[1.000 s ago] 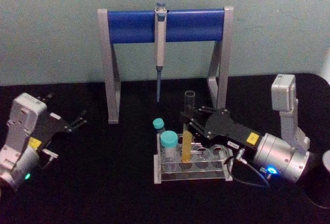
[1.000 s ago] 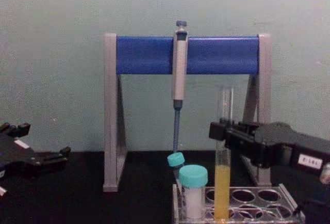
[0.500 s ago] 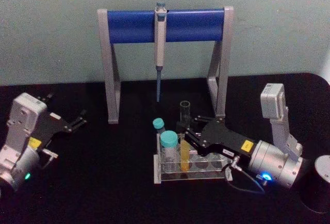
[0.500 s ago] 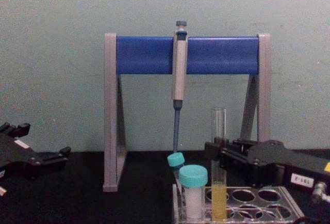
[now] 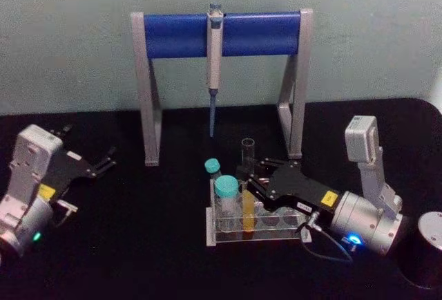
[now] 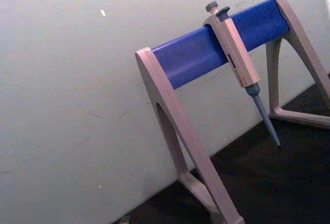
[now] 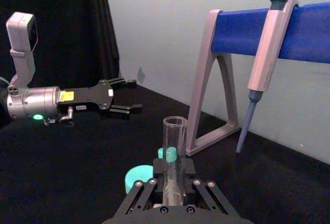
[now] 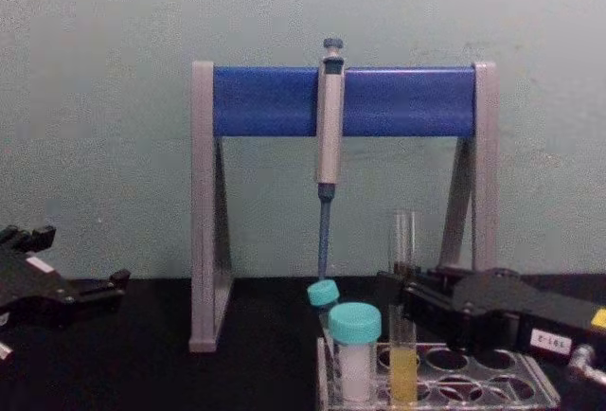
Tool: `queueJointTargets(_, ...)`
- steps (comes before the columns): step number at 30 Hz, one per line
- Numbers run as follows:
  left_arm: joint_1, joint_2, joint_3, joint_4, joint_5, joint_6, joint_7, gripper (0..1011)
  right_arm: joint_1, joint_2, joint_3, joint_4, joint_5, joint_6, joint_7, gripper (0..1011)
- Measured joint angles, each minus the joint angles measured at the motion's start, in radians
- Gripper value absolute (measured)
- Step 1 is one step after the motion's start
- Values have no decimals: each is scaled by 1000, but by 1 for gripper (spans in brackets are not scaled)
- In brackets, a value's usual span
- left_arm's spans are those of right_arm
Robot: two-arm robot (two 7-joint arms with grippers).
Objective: Pick up the test tube from the test tube rack, shake it, then place it back into the test tube rack.
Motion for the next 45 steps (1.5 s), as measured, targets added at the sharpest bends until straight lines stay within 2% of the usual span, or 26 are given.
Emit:
queueJointTargets(14, 0, 0, 0, 0, 0, 0, 0, 1001, -1, 0, 1, 0, 0, 1, 0, 228)
queueJointTargets(18, 0, 0, 0, 0, 0, 0, 0, 1001, -1, 1, 1, 0, -1, 2, 0, 350)
queueJointTargets(19, 0, 0, 0, 0, 0, 0, 0, 1001, -1, 1, 1, 0, -1, 2, 0, 350)
queueJointTargets(22, 0, 0, 0, 0, 0, 0, 0, 1001, -1, 1, 1, 0, -1, 2, 0, 495)
queueJointTargets(25, 0, 0, 0, 0, 0, 0, 0, 1001, -1, 1, 1, -1, -1, 2, 0, 557)
queueJointTargets(26, 0, 0, 0, 0, 0, 0, 0, 1001, -1, 1, 1, -1, -1, 2, 0, 626)
queueJointTargets(28, 0, 0, 0, 0, 0, 0, 0, 1001, -1, 1, 1, -1, -1, 2, 0, 664)
queueJointTargets(29, 0, 0, 0, 0, 0, 0, 0, 1001, -1, 1, 1, -1, 0, 2, 1, 726)
queueJointTargets(31, 0, 0, 0, 0, 0, 0, 0, 1001, -1, 1, 1, -1, 0, 2, 1, 755)
queueJointTargets(35, 0, 0, 0, 0, 0, 0, 0, 1001, -1, 1, 1, -1, 0, 2, 1, 888)
queueJointTargets(36, 0, 0, 0, 0, 0, 0, 0, 1001, -1, 1, 1, -1, 0, 2, 1, 888)
queueJointTargets(38, 0, 0, 0, 0, 0, 0, 0, 1001, -1, 1, 1, -1, 0, 2, 1, 970)
queueJointTargets(40, 0, 0, 0, 0, 0, 0, 0, 1001, -1, 1, 1, -1, 1, 2, 1, 1000)
queueJointTargets(45, 0, 0, 0, 0, 0, 0, 0, 1001, -1, 1, 1, -1, 1, 2, 1, 1000)
